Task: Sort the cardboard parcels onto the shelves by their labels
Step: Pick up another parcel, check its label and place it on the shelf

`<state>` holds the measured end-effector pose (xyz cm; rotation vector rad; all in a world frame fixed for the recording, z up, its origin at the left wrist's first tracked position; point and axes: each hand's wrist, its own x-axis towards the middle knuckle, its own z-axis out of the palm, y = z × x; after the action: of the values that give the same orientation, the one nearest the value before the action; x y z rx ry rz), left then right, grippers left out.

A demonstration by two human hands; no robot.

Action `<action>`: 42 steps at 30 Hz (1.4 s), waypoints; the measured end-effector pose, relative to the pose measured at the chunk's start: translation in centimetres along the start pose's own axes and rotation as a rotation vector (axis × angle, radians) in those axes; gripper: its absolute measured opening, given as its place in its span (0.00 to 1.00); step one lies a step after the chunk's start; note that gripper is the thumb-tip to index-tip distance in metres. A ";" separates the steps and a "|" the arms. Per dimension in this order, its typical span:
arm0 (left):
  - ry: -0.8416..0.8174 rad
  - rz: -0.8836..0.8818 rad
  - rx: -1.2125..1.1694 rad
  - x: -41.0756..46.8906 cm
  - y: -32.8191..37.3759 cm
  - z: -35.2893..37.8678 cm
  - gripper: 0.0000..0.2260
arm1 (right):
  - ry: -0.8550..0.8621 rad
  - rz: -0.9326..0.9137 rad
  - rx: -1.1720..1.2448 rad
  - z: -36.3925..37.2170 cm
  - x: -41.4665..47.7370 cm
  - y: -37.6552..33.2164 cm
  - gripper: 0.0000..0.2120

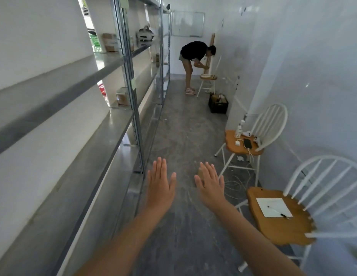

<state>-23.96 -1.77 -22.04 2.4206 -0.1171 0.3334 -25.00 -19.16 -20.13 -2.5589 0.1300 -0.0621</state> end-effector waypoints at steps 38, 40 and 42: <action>-0.236 0.098 0.083 33.0 4.5 18.6 0.28 | -0.072 0.141 0.040 -1.7 35.4 13.1 0.27; -0.244 0.100 0.077 34.5 5.1 20.1 0.28 | -0.070 0.146 0.040 -2.0 37.4 14.2 0.27; -0.247 0.091 0.065 35.8 5.7 21.3 0.28 | -0.076 0.151 0.037 -2.5 39.0 15.2 0.27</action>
<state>13.98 -19.75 -24.46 2.5173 -0.3314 0.0781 12.39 -37.31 -25.68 -2.5024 0.2890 0.0891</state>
